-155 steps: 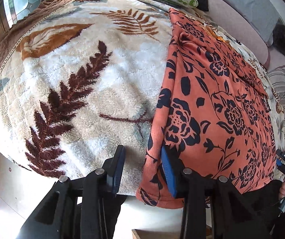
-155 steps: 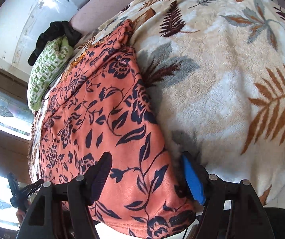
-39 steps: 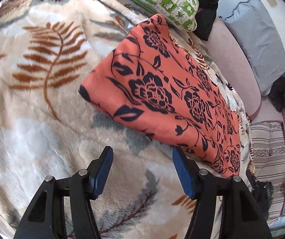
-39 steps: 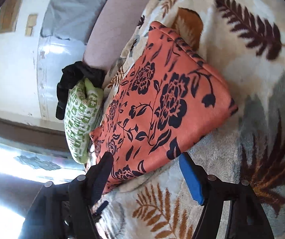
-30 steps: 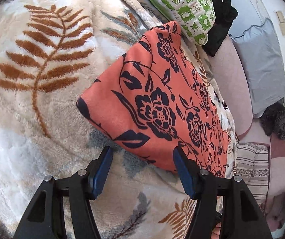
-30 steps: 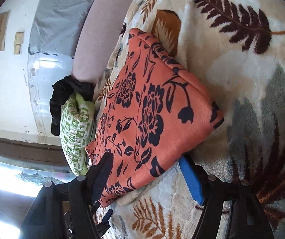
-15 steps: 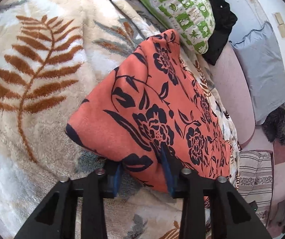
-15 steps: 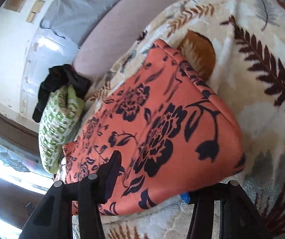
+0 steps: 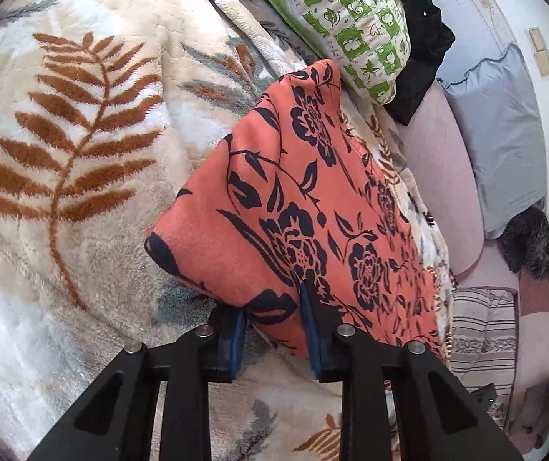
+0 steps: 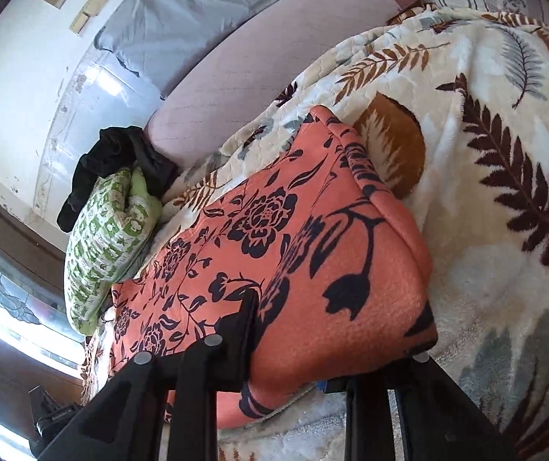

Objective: Fold small clothes

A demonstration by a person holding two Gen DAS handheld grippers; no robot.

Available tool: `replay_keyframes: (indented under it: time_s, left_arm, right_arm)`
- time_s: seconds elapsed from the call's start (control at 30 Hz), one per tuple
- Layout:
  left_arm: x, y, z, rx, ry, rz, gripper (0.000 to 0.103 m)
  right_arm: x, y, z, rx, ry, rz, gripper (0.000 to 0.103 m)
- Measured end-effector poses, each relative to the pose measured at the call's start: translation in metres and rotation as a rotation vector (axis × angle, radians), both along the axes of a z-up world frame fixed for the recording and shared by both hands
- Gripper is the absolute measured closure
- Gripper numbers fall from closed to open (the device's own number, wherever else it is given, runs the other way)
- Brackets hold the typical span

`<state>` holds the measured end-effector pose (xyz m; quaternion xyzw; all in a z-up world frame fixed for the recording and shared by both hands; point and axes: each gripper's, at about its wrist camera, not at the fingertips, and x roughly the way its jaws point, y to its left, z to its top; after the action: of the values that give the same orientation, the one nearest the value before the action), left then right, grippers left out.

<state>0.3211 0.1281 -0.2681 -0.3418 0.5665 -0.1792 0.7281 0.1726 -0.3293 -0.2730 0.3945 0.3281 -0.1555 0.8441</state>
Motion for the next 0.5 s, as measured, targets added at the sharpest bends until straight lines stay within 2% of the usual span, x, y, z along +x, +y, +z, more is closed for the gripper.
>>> replay_keyframes:
  time_s: [0.13, 0.27, 0.33, 0.37, 0.43, 0.5]
  left_arm:
    - [0.002, 0.011, 0.005, -0.117, -0.013, 0.002, 0.077]
    - [0.004, 0.008, 0.006, -0.163, -0.035, 0.011, 0.077]
    - [0.003, 0.001, 0.016, -0.135, -0.086, -0.005, 0.075]
    - [0.004, -0.003, 0.019, -0.106, -0.102, -0.012, 0.071]
    - [0.005, -0.009, 0.013, -0.090, -0.086, -0.015, 0.044]
    - [0.007, -0.015, 0.003, -0.064, -0.051, -0.012, 0.042]
  right_arm:
    - [-0.002, -0.005, -0.002, 0.044, -0.019, -0.009, 0.077]
    - [0.000, -0.001, -0.003, 0.035, -0.008, -0.006, 0.077]
    - [0.000, -0.002, -0.005, 0.045, -0.007, -0.008, 0.077]
    - [-0.001, -0.003, -0.005, 0.052, -0.009, -0.009, 0.077]
    - [-0.001, -0.003, -0.007, 0.061, -0.006, -0.011, 0.077]
    - [-0.001, -0.004, -0.009, 0.071, 0.001, -0.014, 0.077]
